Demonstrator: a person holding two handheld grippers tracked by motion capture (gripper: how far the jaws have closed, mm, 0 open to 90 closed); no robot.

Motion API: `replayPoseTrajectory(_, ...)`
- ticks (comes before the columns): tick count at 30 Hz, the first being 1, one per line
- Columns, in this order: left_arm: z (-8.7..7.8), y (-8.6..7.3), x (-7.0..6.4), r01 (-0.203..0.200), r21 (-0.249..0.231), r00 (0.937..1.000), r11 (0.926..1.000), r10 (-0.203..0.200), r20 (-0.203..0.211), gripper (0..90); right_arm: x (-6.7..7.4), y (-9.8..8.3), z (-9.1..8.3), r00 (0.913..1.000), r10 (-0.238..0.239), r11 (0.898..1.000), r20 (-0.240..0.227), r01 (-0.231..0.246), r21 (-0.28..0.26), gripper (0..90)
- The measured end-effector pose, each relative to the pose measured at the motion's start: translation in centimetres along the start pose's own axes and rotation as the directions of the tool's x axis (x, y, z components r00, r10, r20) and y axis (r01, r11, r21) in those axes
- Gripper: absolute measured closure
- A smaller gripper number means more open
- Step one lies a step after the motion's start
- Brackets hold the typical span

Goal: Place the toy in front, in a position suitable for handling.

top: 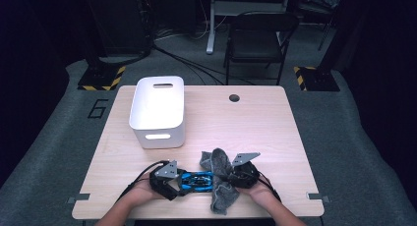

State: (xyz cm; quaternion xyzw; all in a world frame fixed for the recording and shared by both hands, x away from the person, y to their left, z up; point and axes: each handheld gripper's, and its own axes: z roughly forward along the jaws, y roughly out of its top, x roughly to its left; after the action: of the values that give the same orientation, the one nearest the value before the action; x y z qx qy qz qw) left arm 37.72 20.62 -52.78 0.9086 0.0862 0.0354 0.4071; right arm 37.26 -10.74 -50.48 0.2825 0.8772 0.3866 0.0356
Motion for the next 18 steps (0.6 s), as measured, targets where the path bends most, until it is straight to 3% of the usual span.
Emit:
replayPoseTrajectory(1,0.0,0.0,0.0,-0.001,0.000,1.0000,1.0000,0.001,0.001,24.7,0.0,0.0,0.0,1.0000,0.000,1.000,0.000,0.000,0.000,78.3)
replayPoseTrajectory(2,0.0,0.0,0.0,0.000,-0.001,1.0000,1.0000,0.000,0.000,24.7,0.8,-0.7,-0.2,0.9993,-0.036,0.999,0.002,0.036,0.034,78.3)
replayPoseTrajectory(7,0.0,0.0,0.0,0.001,-0.001,1.0000,1.0000,-0.001,0.000,24.7,1.8,-1.6,-0.7,0.9978,-0.043,0.997,-0.051,0.047,0.063,78.2)
replayPoseTrajectory(10,0.0,0.0,0.0,0.001,0.000,1.0000,1.0000,-0.001,0.001,24.7,1.5,-1.3,-0.9,0.9990,-0.042,0.998,-0.011,0.043,0.044,76.9)
replayPoseTrajectory(11,0.0,0.0,0.0,0.001,-0.001,1.0000,1.0000,-0.001,0.002,24.7,0.5,-0.8,-1.0,0.9992,-0.018,1.000,0.037,0.017,0.019,76.8)
replayPoseTrajectory(12,0.0,0.0,0.0,0.001,-0.001,1.0000,1.0000,-0.001,0.002,24.7,0.5,-0.8,-1.0,0.9992,-0.018,1.000,0.037,0.017,0.019,76.8)
replayPoseTrajectory(13,0.0,0.0,0.0,0.002,-0.003,1.0000,1.0000,-0.002,0.002,24.7,-0.6,-0.1,-0.7,0.9963,-0.005,1.000,0.086,0.004,0.006,76.8)
replayPoseTrajectory(14,0.0,0.0,0.0,0.002,-0.003,1.0000,1.0000,-0.002,0.002,24.7,-0.6,-0.1,-0.7,0.9963,-0.005,1.000,0.086,0.004,0.006,76.8)
replayPoseTrajectory(15,0.0,0.0,0.0,0.001,0.000,1.0000,1.0000,-0.001,0.002,24.7,-1.5,0.4,-0.1,0.9937,-0.001,1.000,0.112,-0.001,0.015,76.9)
replayPoseTrajectory(17,0.0,0.0,0.0,0.000,-0.001,1.0000,1.0000,0.000,0.001,24.7,-1.6,0.6,0.7,0.9956,0.017,1.000,0.092,-0.019,0.025,76.9)
replayPoseTrajectory(18,0.0,0.0,0.0,0.000,-0.001,1.0000,1.0000,0.000,0.001,24.8,-1.3,0.6,1.0,0.9962,0.000,1.000,0.088,-0.003,0.028,77.0)
